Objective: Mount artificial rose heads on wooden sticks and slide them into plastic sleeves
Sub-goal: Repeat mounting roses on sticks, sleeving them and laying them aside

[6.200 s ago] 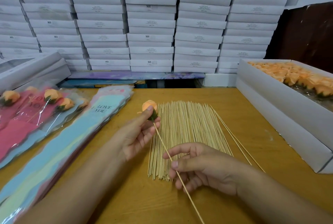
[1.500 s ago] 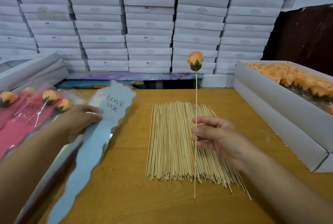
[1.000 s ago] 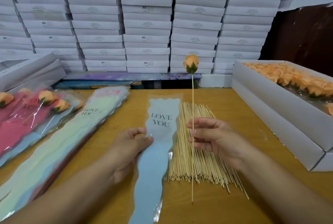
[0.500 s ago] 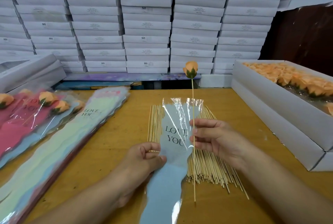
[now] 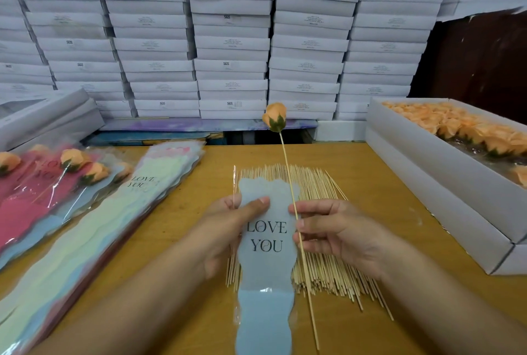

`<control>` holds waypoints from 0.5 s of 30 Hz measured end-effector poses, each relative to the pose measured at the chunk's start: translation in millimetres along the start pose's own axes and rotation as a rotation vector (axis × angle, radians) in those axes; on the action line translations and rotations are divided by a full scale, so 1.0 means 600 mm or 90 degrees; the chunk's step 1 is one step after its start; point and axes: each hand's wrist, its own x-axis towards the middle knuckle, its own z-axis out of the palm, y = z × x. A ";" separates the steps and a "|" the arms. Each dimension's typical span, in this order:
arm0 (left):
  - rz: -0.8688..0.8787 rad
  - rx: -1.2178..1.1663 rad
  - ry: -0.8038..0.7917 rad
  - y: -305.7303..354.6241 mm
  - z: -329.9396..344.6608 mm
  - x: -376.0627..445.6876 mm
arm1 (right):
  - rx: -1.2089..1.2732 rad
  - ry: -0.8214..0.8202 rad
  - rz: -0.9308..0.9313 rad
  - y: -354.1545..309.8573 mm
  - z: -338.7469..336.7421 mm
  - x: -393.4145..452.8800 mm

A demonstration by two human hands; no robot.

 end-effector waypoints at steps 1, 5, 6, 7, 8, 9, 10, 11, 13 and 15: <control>-0.001 0.006 -0.017 -0.002 0.002 0.000 | 0.001 0.000 -0.003 0.000 0.000 0.000; -0.016 0.039 -0.046 -0.015 0.003 -0.009 | 0.012 0.015 -0.025 -0.006 -0.004 -0.001; -0.017 0.048 -0.050 -0.017 0.004 -0.012 | 0.017 0.020 -0.029 -0.008 -0.006 -0.002; -0.019 0.053 -0.053 -0.018 0.005 -0.014 | 0.022 0.026 -0.032 -0.010 -0.008 -0.002; -0.021 0.055 -0.055 -0.019 0.006 -0.016 | 0.027 0.031 -0.036 -0.012 -0.010 -0.002; -0.023 0.051 -0.057 -0.020 0.006 -0.016 | 0.028 0.034 -0.040 -0.013 -0.011 -0.002; -0.026 0.041 -0.057 -0.020 0.007 -0.017 | 0.026 0.033 -0.042 -0.014 -0.012 -0.002; -0.029 0.030 -0.058 -0.019 0.007 -0.018 | 0.019 0.031 -0.044 -0.014 -0.012 -0.003; -0.033 0.021 -0.063 -0.018 0.006 -0.019 | 0.002 0.026 -0.044 -0.012 -0.010 -0.004; -0.032 0.022 -0.065 -0.019 0.004 -0.020 | -0.008 0.022 -0.038 -0.010 -0.009 -0.003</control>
